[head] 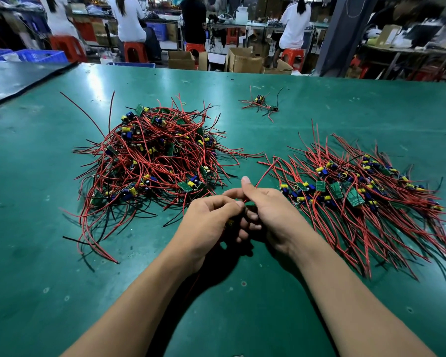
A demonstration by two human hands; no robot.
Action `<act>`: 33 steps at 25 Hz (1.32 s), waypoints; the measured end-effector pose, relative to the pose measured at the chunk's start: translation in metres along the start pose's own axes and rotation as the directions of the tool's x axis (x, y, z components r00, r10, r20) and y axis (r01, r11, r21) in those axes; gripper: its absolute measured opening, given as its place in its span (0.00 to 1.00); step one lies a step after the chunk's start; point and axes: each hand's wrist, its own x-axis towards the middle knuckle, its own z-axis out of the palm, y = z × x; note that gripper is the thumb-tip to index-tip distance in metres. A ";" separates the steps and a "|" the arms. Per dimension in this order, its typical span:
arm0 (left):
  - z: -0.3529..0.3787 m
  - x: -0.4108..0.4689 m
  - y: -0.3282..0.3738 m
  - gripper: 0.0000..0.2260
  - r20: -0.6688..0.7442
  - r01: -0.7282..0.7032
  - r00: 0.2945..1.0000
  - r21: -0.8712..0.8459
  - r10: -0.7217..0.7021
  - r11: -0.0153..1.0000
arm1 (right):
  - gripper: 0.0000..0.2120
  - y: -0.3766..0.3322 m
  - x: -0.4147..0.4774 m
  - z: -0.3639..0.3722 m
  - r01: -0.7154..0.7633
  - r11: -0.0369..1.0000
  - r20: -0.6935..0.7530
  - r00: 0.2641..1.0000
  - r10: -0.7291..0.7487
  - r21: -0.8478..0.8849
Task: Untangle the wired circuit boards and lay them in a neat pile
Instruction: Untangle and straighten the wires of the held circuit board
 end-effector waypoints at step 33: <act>-0.011 0.001 0.003 0.09 0.109 0.076 0.991 0.045 -0.081 0.996 | 0.26 -0.013 0.014 -0.029 -0.016 0.821 -0.112 0.989 0.098 0.571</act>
